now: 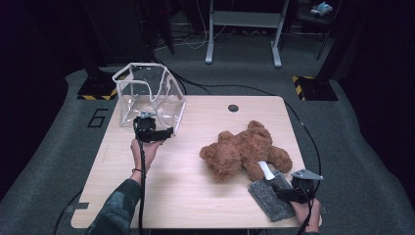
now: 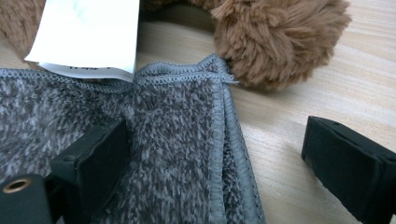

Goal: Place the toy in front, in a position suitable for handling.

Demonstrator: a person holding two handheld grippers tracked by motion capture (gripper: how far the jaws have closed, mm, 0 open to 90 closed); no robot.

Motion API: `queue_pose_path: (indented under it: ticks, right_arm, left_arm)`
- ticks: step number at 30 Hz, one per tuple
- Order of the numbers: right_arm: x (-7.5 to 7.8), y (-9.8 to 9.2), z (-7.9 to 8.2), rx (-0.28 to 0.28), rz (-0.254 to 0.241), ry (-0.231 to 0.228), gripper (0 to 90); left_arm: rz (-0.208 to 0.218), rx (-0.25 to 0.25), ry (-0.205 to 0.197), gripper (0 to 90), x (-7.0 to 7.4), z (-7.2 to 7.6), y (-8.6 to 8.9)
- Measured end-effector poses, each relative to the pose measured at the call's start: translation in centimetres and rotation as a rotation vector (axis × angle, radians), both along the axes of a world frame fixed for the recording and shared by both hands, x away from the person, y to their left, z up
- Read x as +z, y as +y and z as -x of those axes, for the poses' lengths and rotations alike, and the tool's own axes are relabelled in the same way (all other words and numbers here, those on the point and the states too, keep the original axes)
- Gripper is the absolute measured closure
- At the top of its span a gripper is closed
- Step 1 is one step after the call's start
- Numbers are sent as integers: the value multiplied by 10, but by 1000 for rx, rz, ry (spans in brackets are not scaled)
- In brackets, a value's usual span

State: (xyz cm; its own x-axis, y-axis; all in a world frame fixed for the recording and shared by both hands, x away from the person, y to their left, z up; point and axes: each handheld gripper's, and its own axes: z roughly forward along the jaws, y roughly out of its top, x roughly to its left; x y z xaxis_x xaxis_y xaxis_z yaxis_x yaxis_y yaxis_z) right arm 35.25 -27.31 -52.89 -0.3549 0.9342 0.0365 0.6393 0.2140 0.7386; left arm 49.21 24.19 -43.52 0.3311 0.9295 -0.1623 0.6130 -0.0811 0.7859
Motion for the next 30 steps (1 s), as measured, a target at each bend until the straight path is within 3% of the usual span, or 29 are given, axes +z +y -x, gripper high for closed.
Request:
queue_pose_path:
  ticks: [2,9,14,17,21,30]
  right_arm:
    - [0,0,0,-1,0,0,69]
    - [1,0,1,-13,6,2,45]
    - [5,-1,4,-36,-10,6,6]
    - [16,-2,6,-33,-33,0,0]
    - [36,1,3,-4,-29,-13,0]
    - [68,17,-19,58,-33,-32,0]
  left_arm:
    - [26,-13,-2,188,-1,6,0]
    - [26,-81,6,148,-7,19,-11]
    - [31,-100,-3,110,-6,25,-18]
    - [29,-107,-6,102,-5,28,-20]
    - [37,-133,-1,90,-5,32,-29]
    - [53,-200,-7,74,-5,40,-56]
